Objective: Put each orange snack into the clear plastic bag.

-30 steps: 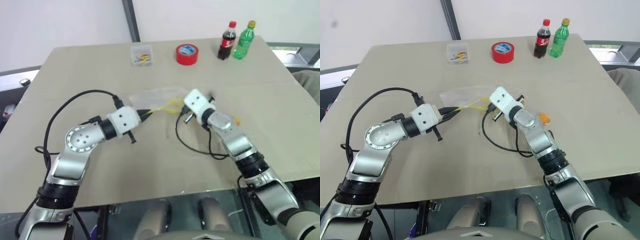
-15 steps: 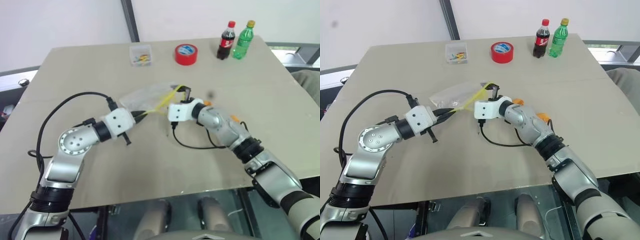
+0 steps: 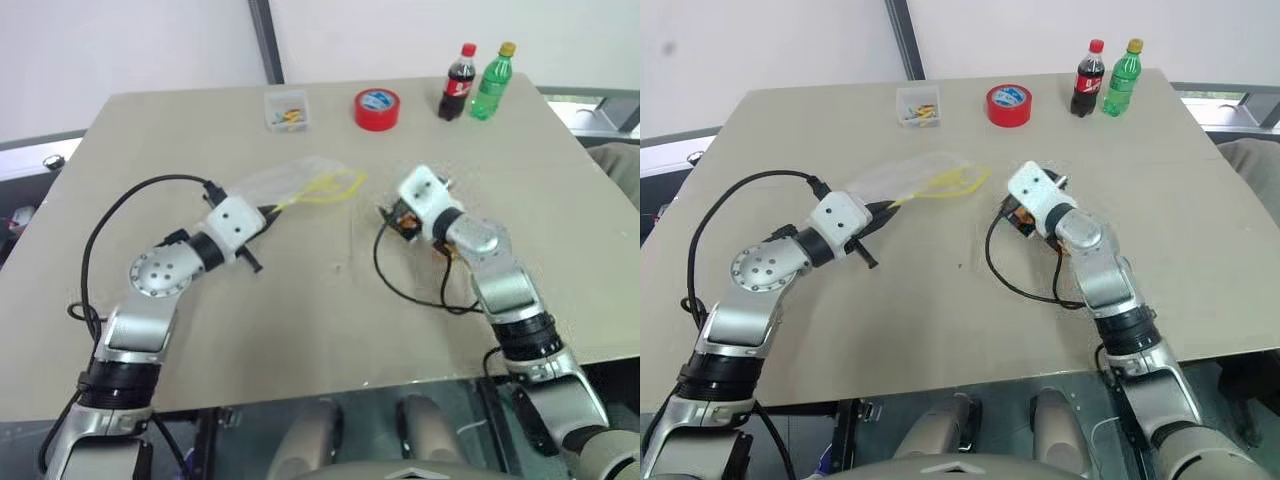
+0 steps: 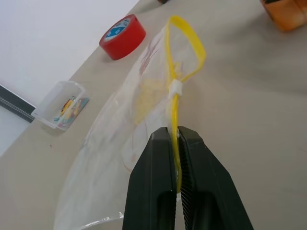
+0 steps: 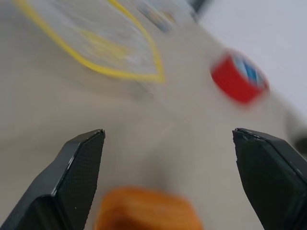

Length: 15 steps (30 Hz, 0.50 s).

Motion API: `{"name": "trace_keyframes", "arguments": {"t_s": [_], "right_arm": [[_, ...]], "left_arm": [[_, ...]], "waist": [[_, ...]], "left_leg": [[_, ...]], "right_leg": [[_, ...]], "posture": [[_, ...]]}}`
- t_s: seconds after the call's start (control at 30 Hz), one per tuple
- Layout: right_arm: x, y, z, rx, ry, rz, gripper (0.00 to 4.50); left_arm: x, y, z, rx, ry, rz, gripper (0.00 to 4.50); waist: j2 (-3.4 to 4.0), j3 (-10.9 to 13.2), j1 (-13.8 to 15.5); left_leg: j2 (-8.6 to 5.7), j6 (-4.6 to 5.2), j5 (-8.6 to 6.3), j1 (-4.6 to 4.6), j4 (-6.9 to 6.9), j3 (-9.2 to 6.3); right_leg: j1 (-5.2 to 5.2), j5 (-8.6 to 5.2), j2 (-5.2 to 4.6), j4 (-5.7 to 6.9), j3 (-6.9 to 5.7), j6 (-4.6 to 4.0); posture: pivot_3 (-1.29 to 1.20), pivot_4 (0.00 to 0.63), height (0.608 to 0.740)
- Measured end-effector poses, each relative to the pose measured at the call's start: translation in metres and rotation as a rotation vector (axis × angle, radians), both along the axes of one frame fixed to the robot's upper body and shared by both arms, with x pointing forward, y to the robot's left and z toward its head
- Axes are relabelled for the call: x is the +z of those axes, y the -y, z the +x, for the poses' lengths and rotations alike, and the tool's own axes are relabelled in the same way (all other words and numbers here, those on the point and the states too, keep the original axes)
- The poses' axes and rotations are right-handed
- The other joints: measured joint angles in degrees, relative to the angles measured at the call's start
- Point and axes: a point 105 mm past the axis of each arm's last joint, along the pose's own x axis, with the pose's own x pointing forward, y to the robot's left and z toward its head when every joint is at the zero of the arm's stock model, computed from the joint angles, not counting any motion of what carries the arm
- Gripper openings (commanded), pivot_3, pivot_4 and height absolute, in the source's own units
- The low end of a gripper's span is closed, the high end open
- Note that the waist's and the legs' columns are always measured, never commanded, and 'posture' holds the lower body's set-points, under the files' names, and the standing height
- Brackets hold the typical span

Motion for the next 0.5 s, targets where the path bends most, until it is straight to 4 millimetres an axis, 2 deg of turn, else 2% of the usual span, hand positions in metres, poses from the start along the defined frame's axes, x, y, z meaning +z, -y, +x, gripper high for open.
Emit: {"name": "trace_keyframes", "arguments": {"t_s": [0.03, 0.2, 0.5], "right_arm": [[-0.005, 0.003, 0.000, -0.065, -0.072, 0.084, 4.39], [-0.018, -0.002, -0.005, -0.210, -0.241, 0.281, 4.39], [-0.021, 0.030, 0.002, -0.433, -0.278, 0.463, 4.39]], "left_arm": [[0.000, 0.000, 0.000, 0.001, 0.000, -0.001, 0.00], [-0.001, 0.000, 0.001, 0.004, -0.001, 0.001, 0.00], [-0.003, 0.002, 0.003, 0.003, -0.008, -0.013, 0.00]], "waist": [[0.00, 0.00, -0.01], [0.01, 0.00, 0.05], [0.02, 0.00, -0.02]], "left_leg": [[0.00, 0.00, 0.00, 0.00, 0.00, 0.00], [0.00, -0.02, -0.01, 0.00, -0.01, 0.00], [-0.02, -0.02, -0.01, 0.00, -0.01, -0.01]], "right_leg": [[-0.01, 0.00, 0.00, 0.00, 0.00, 0.00], [-0.02, 0.00, 0.00, 0.00, 0.01, -0.01], [-0.02, 0.00, -0.03, -0.01, -0.03, -0.01]], "posture": [[0.00, 0.150, 0.740], [0.00, 0.150, 0.740], [0.00, 0.150, 0.740]]}}
